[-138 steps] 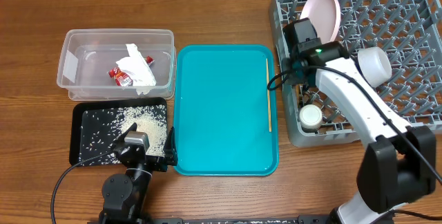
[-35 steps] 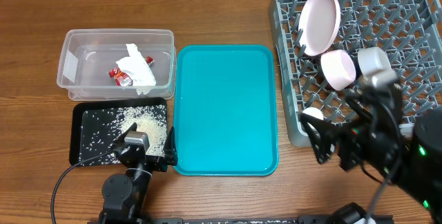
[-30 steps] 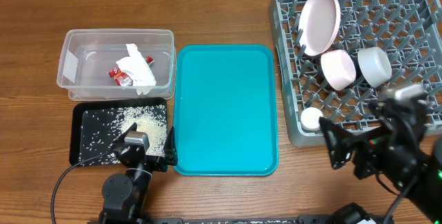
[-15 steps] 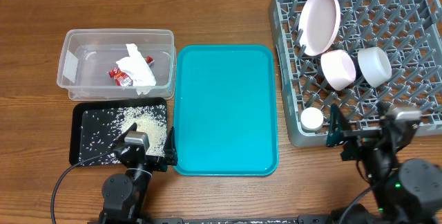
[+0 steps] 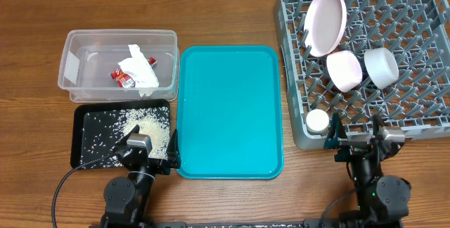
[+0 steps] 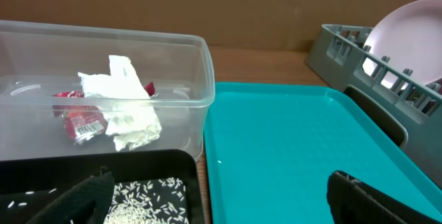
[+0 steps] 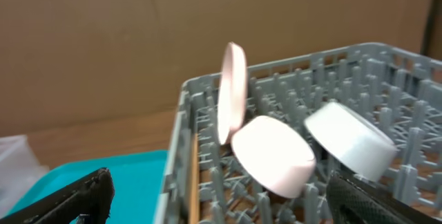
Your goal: Sort waste into correct bins and load items into the dishwasher
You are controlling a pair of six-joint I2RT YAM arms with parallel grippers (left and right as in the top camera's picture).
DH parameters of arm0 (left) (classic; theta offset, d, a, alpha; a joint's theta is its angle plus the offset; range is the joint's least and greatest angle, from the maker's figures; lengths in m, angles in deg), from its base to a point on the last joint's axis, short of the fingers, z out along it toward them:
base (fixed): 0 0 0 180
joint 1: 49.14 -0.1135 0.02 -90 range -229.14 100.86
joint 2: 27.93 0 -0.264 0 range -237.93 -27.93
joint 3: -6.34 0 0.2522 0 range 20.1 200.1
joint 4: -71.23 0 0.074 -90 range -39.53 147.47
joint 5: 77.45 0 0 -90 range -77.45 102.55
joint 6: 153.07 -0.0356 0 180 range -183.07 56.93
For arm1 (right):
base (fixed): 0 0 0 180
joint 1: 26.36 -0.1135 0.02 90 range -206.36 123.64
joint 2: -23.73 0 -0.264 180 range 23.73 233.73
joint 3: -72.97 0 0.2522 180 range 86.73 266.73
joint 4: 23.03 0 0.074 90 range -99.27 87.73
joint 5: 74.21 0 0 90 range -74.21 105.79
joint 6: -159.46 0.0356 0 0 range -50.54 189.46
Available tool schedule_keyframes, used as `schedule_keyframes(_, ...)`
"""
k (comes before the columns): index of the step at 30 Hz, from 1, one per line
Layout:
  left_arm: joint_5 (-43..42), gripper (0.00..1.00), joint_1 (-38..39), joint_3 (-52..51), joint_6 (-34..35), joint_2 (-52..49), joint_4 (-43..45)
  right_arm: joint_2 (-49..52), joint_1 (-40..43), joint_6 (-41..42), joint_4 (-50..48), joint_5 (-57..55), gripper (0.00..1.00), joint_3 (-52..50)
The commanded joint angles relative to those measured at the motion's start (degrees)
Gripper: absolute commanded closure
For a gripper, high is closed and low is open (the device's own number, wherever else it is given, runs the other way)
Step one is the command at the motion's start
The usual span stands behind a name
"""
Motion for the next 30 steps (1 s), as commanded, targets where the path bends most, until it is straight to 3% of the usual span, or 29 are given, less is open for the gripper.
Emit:
schedule_keyframes(1,-0.6,0.0,0.3,-0.2,-1.0,0.5,0.0,-3.7,2.6,0.2,-4.5,1.7,0.0,-5.9)
schedule_keyframes(4,-0.6,0.0,0.3,-0.2,-1.0,0.5,0.0,-3.6,3.8,0.2,-10.0,1.8,0.0,-11.1)
schedule_keyframes(30,-0.6,0.0,0.3,-0.2,-1.0,0.5,0.0,-3.6,3.9,0.2,-8.9,2.4,0.0,-10.8)
